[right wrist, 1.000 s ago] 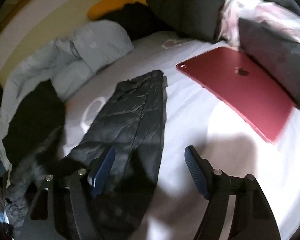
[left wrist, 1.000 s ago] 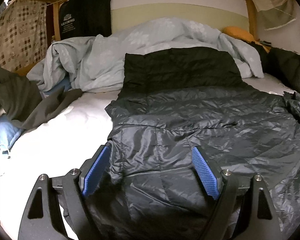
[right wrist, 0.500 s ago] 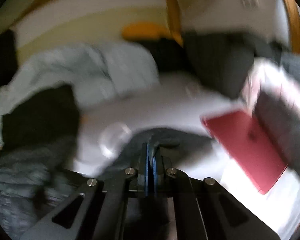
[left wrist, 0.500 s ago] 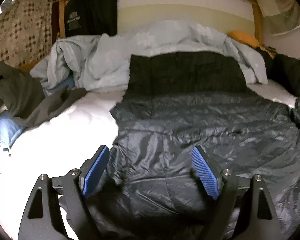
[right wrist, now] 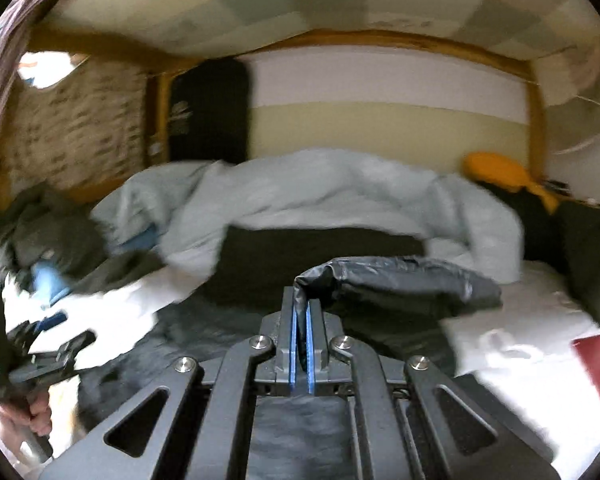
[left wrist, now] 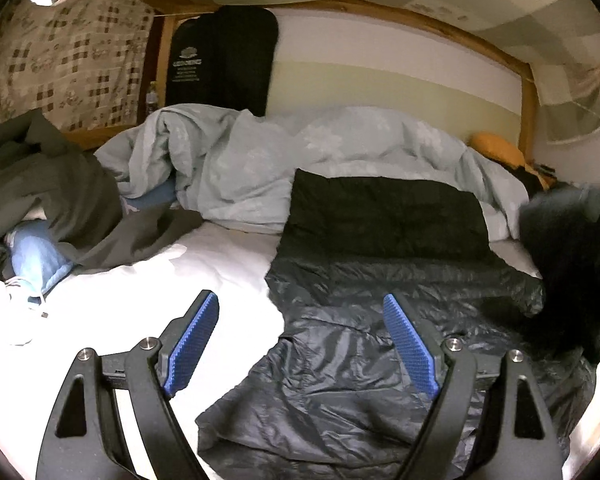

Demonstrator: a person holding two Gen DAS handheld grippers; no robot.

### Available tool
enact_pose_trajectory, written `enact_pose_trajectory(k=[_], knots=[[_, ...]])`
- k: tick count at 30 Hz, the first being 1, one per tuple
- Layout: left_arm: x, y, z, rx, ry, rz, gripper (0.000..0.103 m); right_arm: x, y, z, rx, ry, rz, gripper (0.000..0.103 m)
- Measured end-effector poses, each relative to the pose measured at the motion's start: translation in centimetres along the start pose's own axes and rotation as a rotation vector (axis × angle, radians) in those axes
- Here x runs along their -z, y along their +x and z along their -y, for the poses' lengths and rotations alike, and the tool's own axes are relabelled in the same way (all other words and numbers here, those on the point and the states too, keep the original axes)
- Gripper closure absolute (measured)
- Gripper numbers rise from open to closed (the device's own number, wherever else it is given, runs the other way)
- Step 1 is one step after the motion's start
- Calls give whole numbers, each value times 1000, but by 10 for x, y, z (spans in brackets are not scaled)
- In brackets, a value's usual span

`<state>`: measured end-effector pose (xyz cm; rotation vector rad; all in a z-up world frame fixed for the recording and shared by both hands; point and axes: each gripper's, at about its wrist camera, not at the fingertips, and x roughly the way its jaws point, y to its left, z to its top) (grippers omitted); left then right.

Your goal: Fold large clothes

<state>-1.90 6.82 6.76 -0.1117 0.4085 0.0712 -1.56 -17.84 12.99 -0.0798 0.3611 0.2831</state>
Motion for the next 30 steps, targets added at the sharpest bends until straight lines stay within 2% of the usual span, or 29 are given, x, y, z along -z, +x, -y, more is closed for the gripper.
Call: enact_pose_trajectory(k=[2, 7, 9, 10, 12, 13, 14, 21, 24, 27, 28, 30], knots=[[-1, 0, -6, 15, -9, -9, 20, 26, 23, -24, -92, 32, -87, 100], [0, 2, -11, 44, -12, -25, 20, 81, 65, -58, -137, 33, -257, 100], [0, 4, -9, 50, -5, -29, 20, 88, 66, -55, -153, 31, -277, 99], [1, 5, -8, 53, -2, -31, 20, 92, 62, -49, -167, 42, -272, 94], [2, 7, -6, 64, -2, -40, 20, 94, 51, -35, -174, 75, -252, 77], [4, 8, -3, 71, 1, -46, 20, 94, 43, -24, -165, 108, -229, 59], [5, 10, -1, 79, 6, -54, 20, 94, 37, -14, -151, 134, -206, 50], [25, 13, 41, 207, 107, -109, 20, 72, -15, 51, -52, 252, -78, 50], [28, 8, 65, 301, 129, -118, 20, 63, -34, 80, 37, 283, -22, 50], [18, 12, 94, 442, 69, -179, 20, 57, -49, 109, 103, 325, 15, 50], [15, 13, 107, 485, 77, -200, 20, 55, -50, 117, 117, 344, 21, 50], [14, 11, 136, 476, 169, -193, 20, 53, -55, 134, 144, 380, 26, 50]])
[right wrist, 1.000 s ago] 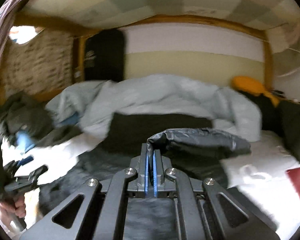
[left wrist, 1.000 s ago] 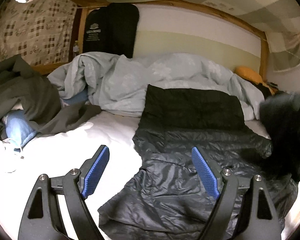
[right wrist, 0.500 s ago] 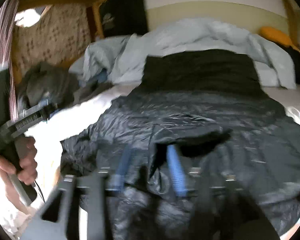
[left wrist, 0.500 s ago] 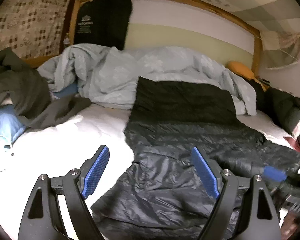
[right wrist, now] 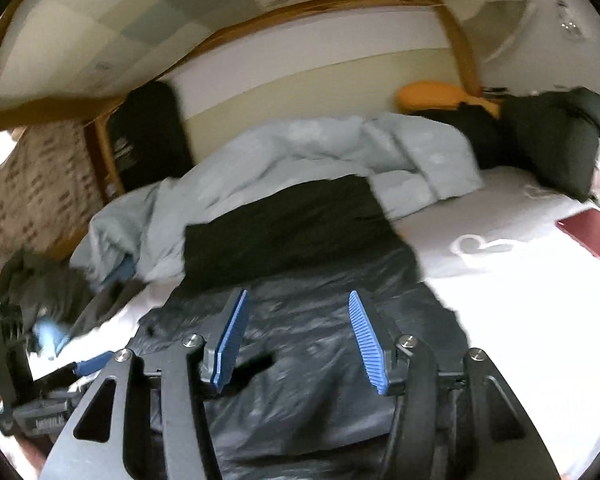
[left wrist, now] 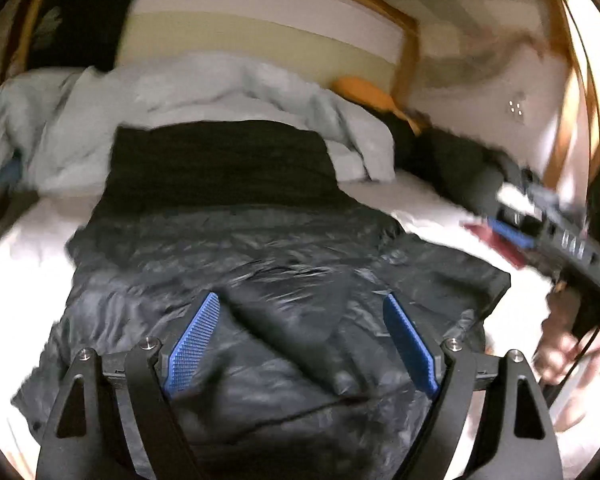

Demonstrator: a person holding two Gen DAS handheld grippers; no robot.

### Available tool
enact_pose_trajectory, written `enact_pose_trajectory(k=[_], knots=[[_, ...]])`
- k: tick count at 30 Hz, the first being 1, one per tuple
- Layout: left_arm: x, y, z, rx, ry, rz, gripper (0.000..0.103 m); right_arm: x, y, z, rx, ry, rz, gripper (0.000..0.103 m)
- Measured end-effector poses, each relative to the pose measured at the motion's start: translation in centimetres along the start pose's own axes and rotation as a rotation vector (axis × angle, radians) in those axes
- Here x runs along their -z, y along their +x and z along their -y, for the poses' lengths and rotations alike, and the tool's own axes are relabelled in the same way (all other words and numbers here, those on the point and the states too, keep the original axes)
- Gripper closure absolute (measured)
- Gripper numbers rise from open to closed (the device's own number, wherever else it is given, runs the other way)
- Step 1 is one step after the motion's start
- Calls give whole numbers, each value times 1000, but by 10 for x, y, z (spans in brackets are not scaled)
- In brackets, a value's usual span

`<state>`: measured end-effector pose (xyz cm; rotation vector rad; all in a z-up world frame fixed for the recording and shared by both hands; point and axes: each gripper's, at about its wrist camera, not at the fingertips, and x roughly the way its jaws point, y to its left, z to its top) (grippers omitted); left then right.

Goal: Fold large clothes
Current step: 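Grasp the jacket's side edge with the left tool and fold it inward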

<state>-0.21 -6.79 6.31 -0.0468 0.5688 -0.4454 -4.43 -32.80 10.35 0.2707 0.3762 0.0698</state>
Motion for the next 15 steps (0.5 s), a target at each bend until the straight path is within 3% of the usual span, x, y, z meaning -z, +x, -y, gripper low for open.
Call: enact_pose_trajectory(k=[3, 8, 15], knots=[[9, 20, 30, -120, 172, -28, 20, -4, -3, 15, 30, 15, 10, 50], [35, 39, 26, -394, 302, -2, 20, -7, -1, 30, 42, 57, -3, 50], [34, 17, -34, -536, 133, 24, 19, -10, -1, 45, 82, 87, -10, 49]])
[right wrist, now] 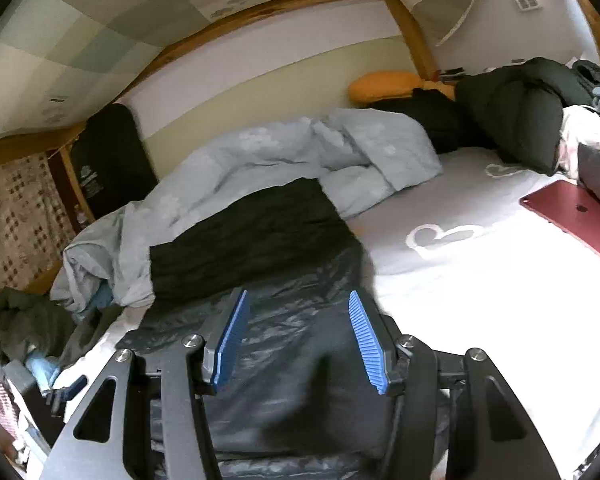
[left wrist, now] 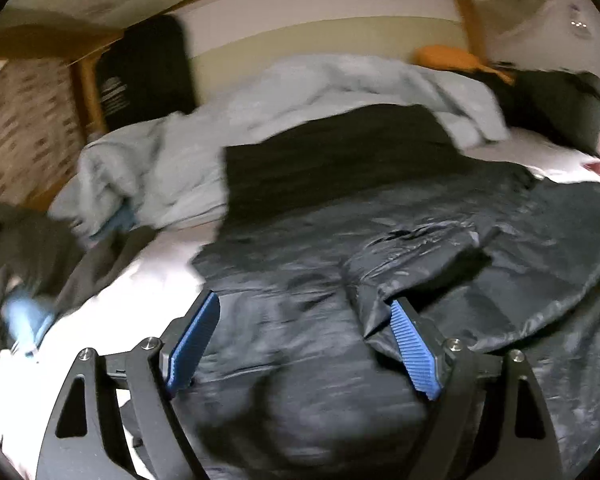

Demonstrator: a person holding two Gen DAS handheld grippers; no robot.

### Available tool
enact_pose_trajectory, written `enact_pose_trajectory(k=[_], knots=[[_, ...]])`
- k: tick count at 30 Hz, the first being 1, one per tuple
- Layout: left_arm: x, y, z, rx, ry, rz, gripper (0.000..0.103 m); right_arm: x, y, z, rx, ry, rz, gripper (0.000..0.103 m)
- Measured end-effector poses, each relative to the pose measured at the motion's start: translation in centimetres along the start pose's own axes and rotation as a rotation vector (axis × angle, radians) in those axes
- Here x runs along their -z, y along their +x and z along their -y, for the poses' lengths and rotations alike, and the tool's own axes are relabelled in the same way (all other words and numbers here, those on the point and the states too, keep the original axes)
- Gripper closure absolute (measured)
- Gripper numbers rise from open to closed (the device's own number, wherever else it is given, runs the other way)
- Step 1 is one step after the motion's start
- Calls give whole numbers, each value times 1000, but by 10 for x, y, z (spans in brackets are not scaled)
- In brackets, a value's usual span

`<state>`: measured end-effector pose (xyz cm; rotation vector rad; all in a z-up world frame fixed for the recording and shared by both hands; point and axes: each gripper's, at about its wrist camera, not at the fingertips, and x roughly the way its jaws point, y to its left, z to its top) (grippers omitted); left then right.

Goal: Fold large clothes
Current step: 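Grasp the jacket's side edge with the left tool and fold it inward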

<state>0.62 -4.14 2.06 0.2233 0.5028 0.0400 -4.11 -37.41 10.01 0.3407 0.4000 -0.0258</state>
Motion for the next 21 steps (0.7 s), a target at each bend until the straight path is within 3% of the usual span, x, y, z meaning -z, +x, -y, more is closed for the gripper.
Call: enact_pose_trajectory(k=[5, 9, 11, 15, 21], knots=[[9, 9, -33, -60, -86, -64, 19, 7, 10, 2, 66, -49, -67, 49], [13, 18, -54, -28, -190, -130, 19, 18, 27, -2, 105, -101, -167, 49], [14, 19, -59, 15, -224, -140, 20, 24, 36, 0, 119, -108, -208, 49], [14, 24, -64, 193, -279, -163, 20, 23, 37, 6, 118, -72, -214, 49], [1, 45, -66, 190, -322, -191, 20, 21, 21, 7, 59, -84, -169, 49]])
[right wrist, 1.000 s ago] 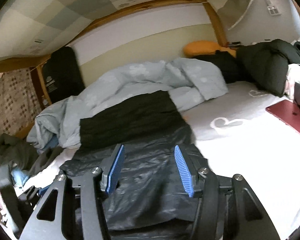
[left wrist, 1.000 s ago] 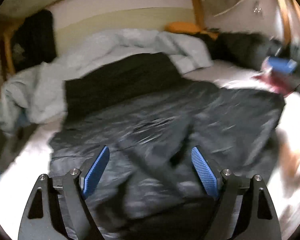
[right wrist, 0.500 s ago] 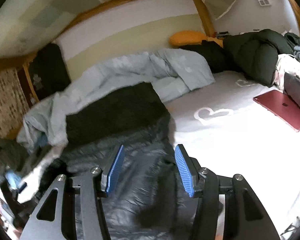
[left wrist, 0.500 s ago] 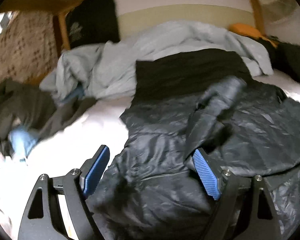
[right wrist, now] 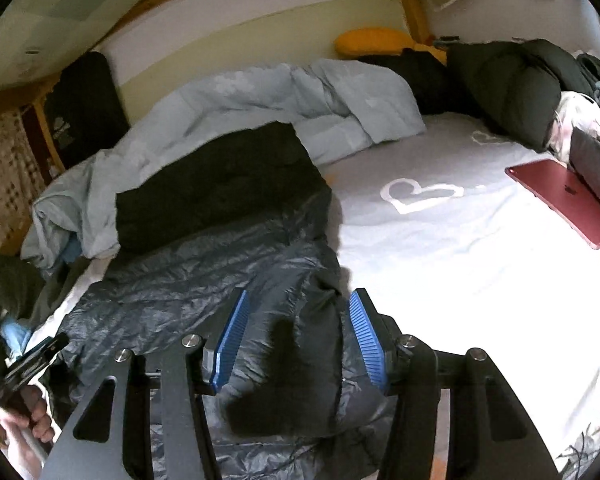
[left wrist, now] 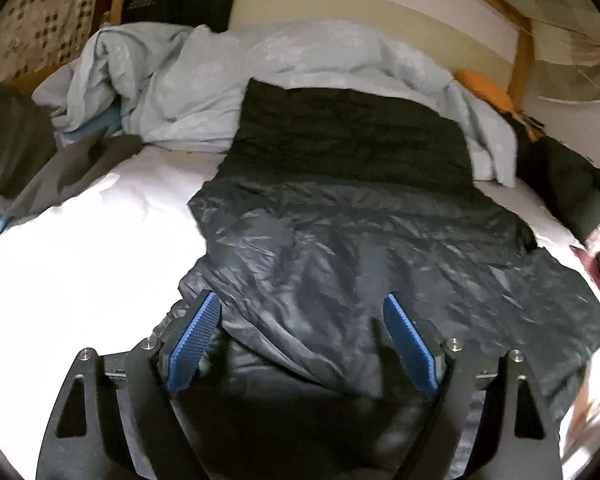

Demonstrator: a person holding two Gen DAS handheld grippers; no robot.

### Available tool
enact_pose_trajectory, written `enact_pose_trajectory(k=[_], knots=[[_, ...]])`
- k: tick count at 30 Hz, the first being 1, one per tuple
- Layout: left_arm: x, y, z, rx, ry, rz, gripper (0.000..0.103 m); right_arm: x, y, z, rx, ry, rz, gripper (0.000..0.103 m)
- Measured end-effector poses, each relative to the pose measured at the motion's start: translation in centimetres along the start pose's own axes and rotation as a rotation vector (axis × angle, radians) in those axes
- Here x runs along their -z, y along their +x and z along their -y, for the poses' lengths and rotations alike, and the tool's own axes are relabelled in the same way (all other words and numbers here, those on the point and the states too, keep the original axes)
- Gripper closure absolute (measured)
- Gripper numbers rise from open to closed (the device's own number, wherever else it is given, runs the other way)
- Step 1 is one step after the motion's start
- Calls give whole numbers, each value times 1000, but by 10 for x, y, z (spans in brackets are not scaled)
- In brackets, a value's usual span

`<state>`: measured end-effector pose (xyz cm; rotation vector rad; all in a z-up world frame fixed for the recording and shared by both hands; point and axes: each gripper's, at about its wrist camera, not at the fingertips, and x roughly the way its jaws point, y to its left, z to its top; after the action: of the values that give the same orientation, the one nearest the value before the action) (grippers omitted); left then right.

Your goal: Fold large clothes

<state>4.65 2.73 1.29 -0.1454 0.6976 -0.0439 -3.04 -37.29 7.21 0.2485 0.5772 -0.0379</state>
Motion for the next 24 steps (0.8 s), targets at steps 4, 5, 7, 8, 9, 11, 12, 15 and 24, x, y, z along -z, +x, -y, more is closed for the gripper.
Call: enact_pose_trajectory(k=[4, 5, 7, 8, 9, 11, 12, 15, 24], knots=[[3, 18, -12, -17, -44, -52, 54, 13, -15, -14, -32, -185, 41, 43], [4, 20, -15, -21, -45, -58, 66, 18, -18, -18, -4, -251, 72, 32], [4, 19, -20, 6, -62, -45, 91, 23, -22, -21, 84, -311, 114, 28], [3, 14, -23, 7, -78, -23, 92, 23, -22, -18, 96, -313, 118, 28], [1, 7, -26, 6, -94, 9, 97, 23, -23, -15, 82, -303, 112, 28], [-4, -13, -31, 3, -117, 92, 103, 25, -26, -7, 38, -279, 99, 27], [-5, -25, -34, -5, -122, 137, 103, 26, -27, -5, 16, -286, 87, 25], [-8, -62, -43, -52, -129, 271, 103, 37, -28, -5, -36, -372, 38, 18], [-12, -66, -53, 103, -96, 183, 66, 68, 11, -9, 163, -518, -120, 18]])
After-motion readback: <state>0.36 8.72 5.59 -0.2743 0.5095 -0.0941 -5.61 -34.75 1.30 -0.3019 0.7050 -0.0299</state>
